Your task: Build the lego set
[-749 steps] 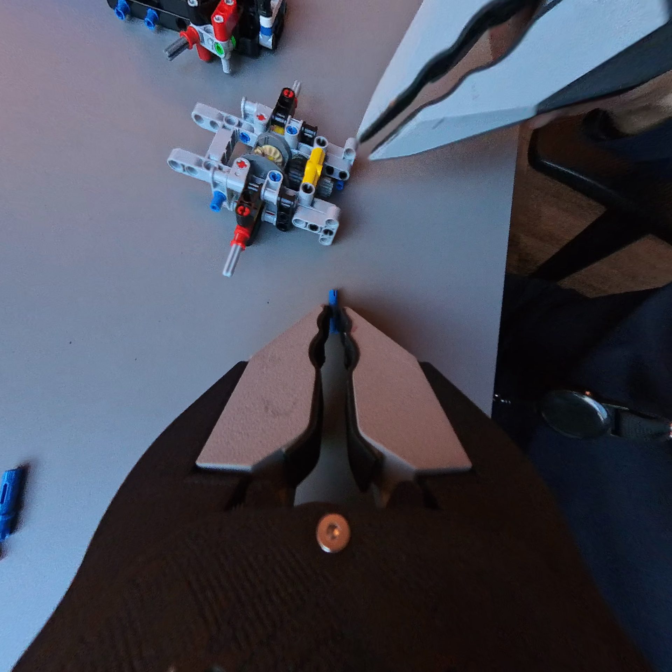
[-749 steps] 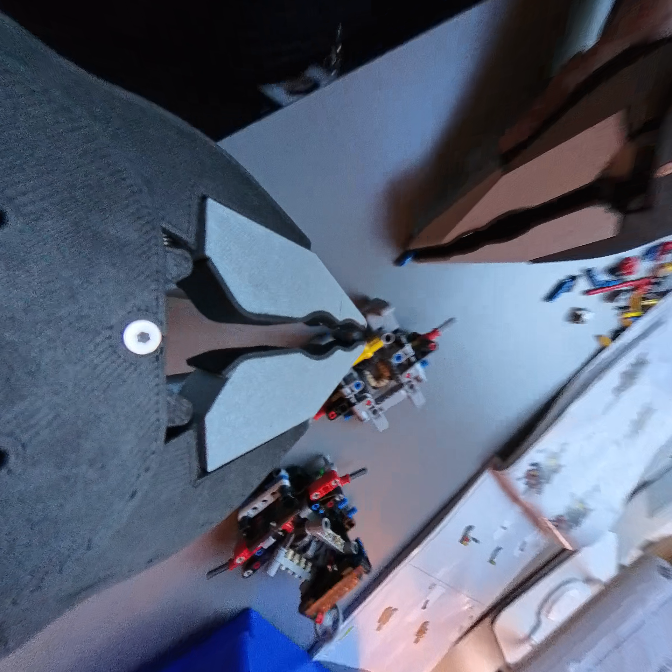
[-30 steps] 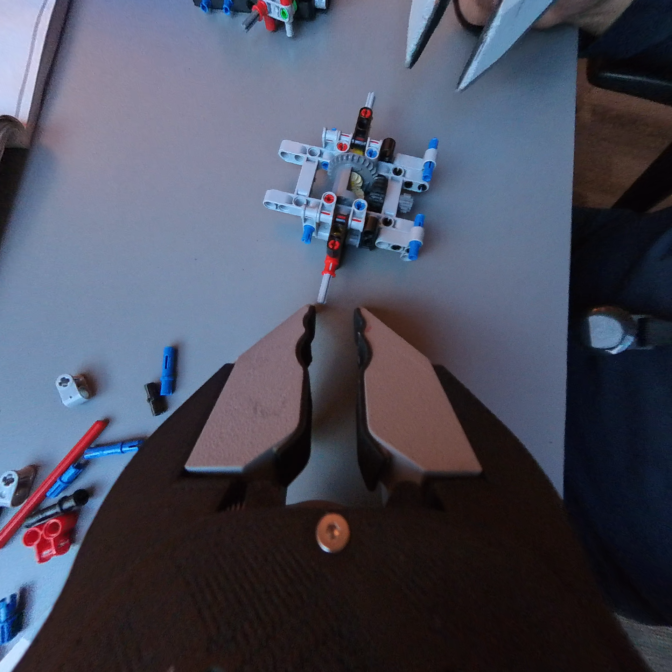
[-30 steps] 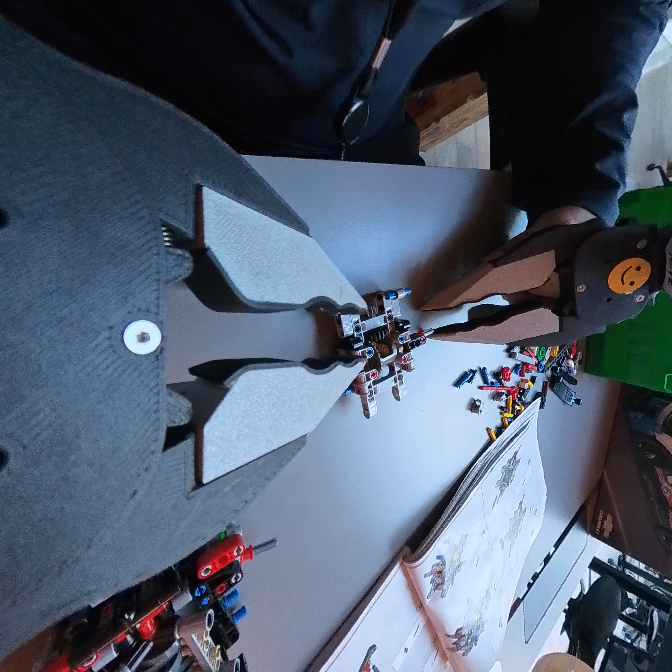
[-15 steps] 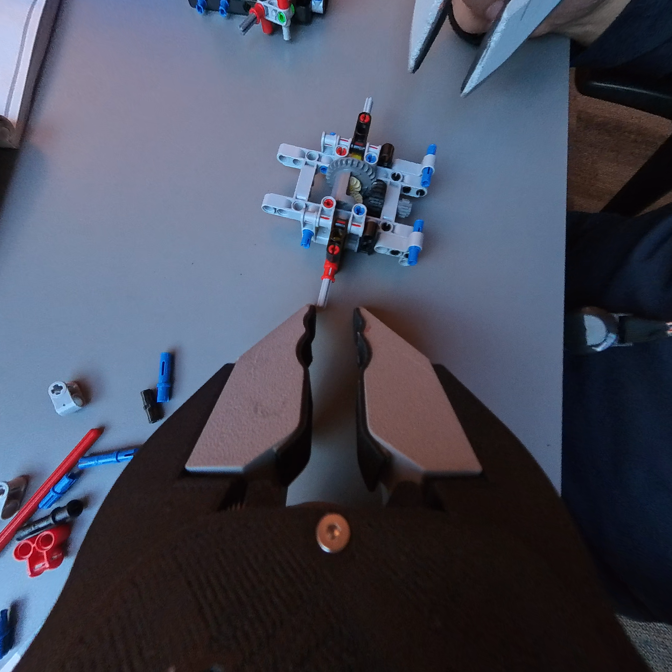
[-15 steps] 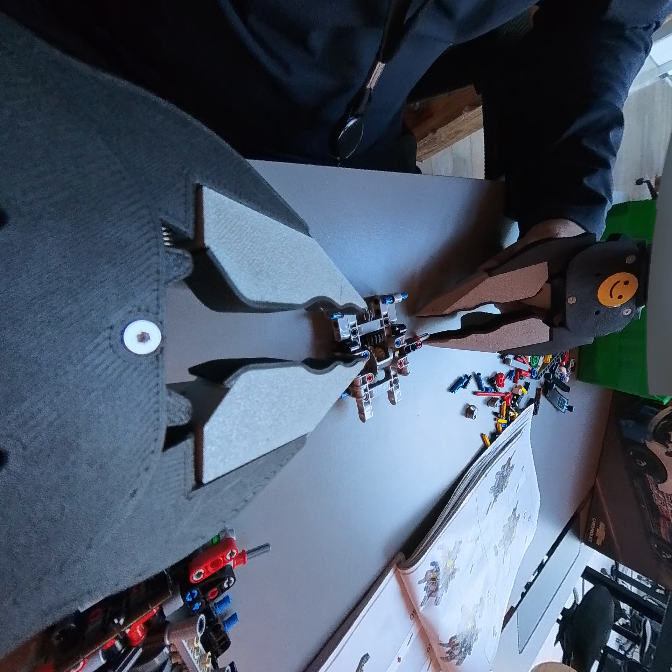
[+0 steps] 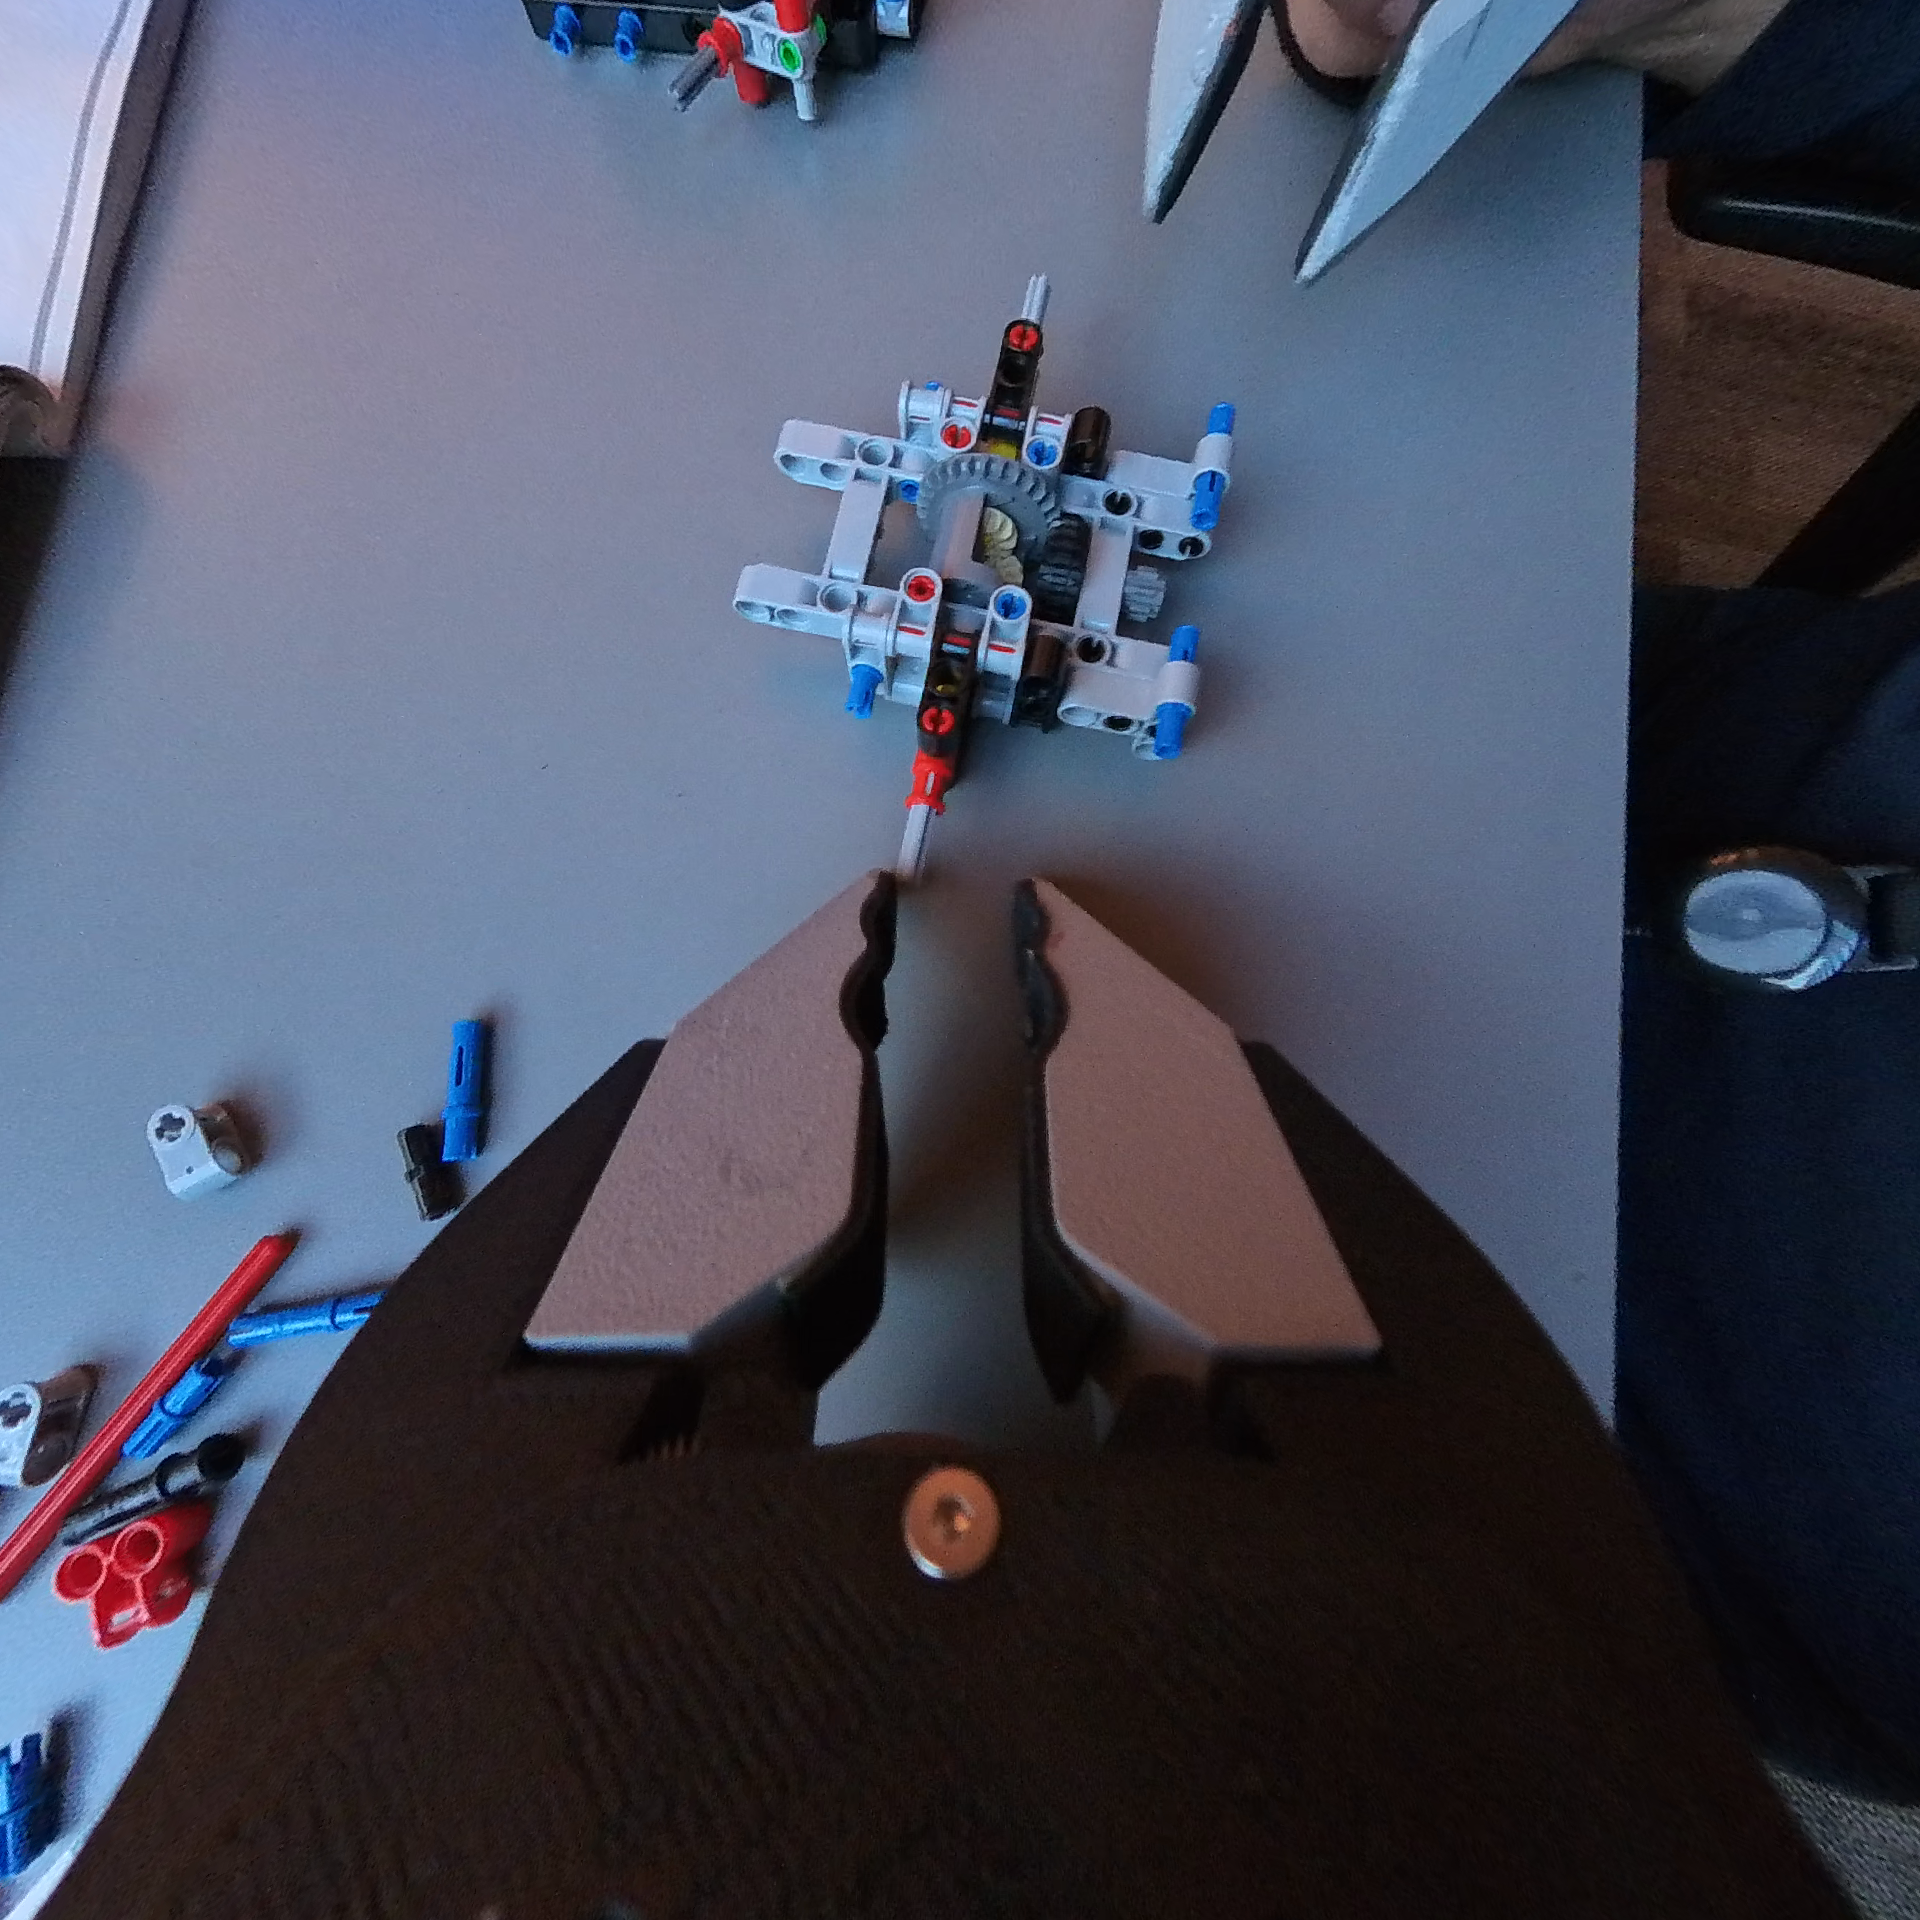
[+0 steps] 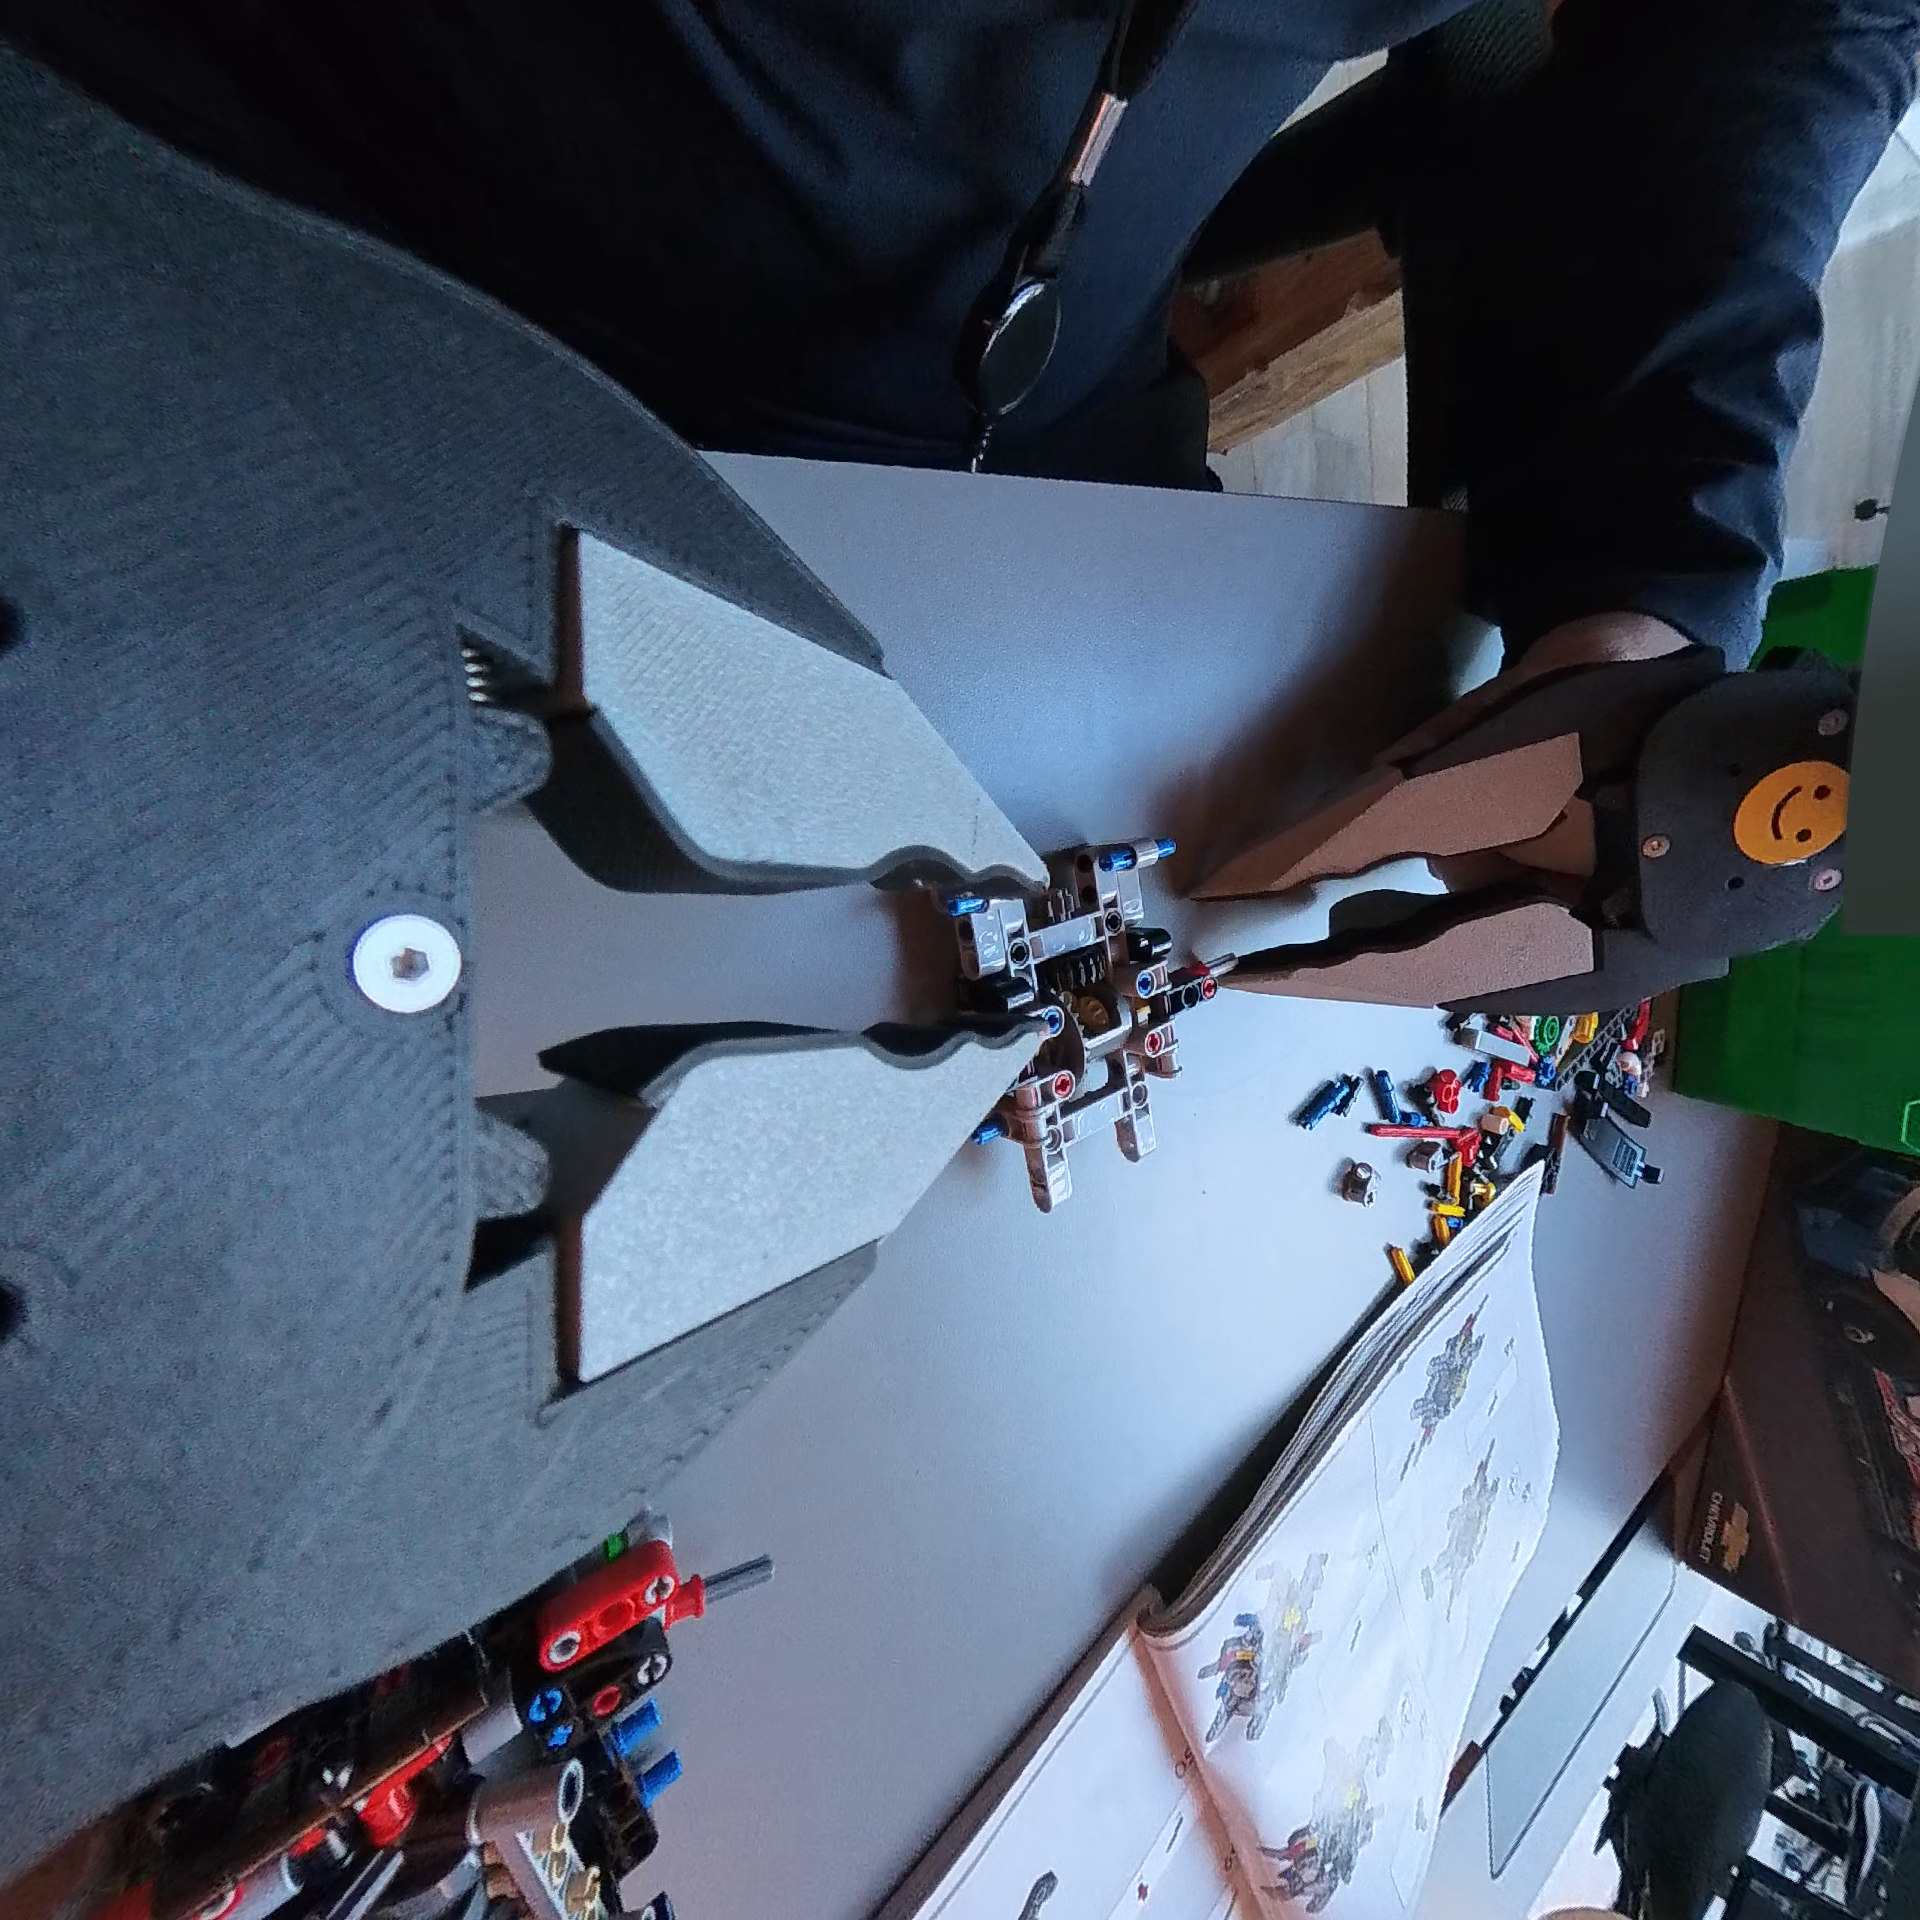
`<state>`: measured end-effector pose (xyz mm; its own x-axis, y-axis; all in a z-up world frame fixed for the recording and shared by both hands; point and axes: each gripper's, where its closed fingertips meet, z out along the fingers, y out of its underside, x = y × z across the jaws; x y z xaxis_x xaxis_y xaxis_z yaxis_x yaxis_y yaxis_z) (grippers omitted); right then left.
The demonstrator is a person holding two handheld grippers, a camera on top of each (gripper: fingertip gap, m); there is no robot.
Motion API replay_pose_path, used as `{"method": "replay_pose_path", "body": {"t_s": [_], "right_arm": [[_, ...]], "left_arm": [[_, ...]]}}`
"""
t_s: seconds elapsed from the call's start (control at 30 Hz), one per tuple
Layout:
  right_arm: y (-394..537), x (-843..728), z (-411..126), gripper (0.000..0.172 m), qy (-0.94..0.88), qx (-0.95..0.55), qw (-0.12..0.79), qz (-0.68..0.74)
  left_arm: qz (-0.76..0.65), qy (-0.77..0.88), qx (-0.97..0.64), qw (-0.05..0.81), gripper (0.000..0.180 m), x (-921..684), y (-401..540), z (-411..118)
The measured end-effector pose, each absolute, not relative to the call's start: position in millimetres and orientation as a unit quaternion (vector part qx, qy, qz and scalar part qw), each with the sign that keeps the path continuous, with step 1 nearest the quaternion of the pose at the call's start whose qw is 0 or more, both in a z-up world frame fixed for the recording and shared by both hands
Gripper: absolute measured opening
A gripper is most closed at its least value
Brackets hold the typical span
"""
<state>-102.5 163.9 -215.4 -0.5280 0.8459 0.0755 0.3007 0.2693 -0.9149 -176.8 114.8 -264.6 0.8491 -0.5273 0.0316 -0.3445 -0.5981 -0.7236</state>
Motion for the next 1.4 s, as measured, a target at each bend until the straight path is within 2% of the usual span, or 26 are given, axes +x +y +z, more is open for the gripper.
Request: {"method": "replay_pose_path", "body": {"t_s": [0.8,1.27,1.4], "right_arm": [[179,-106,-207,0.017,-0.706,-0.417,0.303,0.486],[184,-105,-202,0.016,-0.690,-0.423,0.304,0.502],[185,-105,-200,0.016,-0.685,-0.425,0.306,0.506]], "left_arm": [[-0.138,0.306,-0.867,0.369,0.010,-146,109,-265],[-0.143,0.301,-0.868,0.367,0.009,-147,110,-265],[-0.142,0.285,-0.871,0.375,0.015,-150,112,-263]]}}
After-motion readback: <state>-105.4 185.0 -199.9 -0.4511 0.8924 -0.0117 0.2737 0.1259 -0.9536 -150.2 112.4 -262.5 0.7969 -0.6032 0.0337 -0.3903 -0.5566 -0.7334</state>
